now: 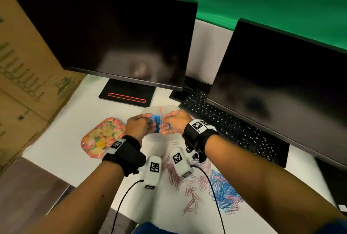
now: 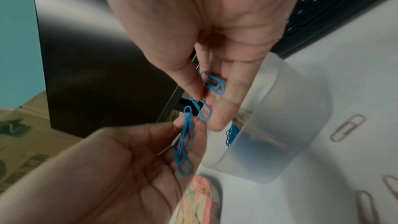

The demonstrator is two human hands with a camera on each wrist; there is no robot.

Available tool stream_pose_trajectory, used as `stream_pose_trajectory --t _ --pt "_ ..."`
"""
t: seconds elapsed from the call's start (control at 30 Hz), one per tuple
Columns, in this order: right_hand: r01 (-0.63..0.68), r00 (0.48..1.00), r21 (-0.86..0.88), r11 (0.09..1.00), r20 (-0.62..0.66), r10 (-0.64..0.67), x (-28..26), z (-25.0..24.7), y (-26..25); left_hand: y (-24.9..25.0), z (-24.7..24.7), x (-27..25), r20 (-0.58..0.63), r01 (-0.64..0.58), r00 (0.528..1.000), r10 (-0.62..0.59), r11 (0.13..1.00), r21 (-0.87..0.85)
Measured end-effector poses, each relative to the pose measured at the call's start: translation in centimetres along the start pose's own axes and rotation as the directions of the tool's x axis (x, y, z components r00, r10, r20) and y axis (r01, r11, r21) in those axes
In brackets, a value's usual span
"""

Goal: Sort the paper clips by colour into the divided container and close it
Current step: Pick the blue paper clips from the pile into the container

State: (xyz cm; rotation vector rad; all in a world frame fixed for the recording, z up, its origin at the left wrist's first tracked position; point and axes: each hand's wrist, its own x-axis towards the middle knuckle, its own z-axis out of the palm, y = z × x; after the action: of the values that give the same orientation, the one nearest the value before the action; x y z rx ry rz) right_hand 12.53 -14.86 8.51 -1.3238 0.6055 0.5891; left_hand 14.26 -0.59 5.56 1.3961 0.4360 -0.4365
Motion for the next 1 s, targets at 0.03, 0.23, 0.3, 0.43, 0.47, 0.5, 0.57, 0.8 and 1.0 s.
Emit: stream_pose_trajectory --t 0.03,0.23,0.3,0.43,0.47,0.5,0.57,0.8,1.0 --pt "-0.029 1.0 -0.015 0.999 -0.005 0.028 0.0 0.7 -0.5 0.3 0.0 0.6 -0.005 0.015 1.0 -0.015 1.0 0.017" --pt "0.083 0.98 -0.285 0.955 -0.15 -0.13 2.6 1.9 -0.5 0.8 -0.3 2.9 -0.026 0.067 0.998 -0.064 0.983 0.169" --pt "0.089 0.981 -0.249 0.964 -0.146 -0.128 2.2 1.9 -0.7 0.8 -0.5 3.1 -0.004 0.065 0.998 -0.065 0.977 0.203" --pt "0.123 0.976 -0.178 0.976 -0.159 -0.152 0.4 0.0 -0.3 0.9 -0.3 3.1 0.025 -0.036 0.999 0.03 0.953 0.301" --pt "0.128 0.973 -0.161 0.979 -0.169 -0.155 -0.3 -1.1 0.1 0.8 -0.1 2.9 0.042 -0.092 0.996 0.083 0.933 0.348" --pt "0.123 0.969 -0.182 0.976 -0.191 -0.157 -1.0 -2.5 0.7 0.7 0.1 2.3 0.082 -0.153 0.988 0.131 0.905 0.396" --pt "0.097 0.952 -0.259 0.961 -0.257 -0.166 -2.5 -5.7 2.5 0.1 0.9 0.6 0.236 -0.302 0.948 0.211 0.83 0.469" --pt "-0.172 0.879 -0.605 0.777 -0.45 -0.156 -7.2 -13.3 11.8 -7.2 5.8 -2.9 0.627 -0.605 0.775 0.08 0.381 0.699" --pt "-0.13 0.881 -0.722 0.679 -0.399 -0.255 -10.5 -14.8 16.3 -11.7 7.8 -2.7 0.607 -0.607 0.791 -0.072 0.027 0.794"
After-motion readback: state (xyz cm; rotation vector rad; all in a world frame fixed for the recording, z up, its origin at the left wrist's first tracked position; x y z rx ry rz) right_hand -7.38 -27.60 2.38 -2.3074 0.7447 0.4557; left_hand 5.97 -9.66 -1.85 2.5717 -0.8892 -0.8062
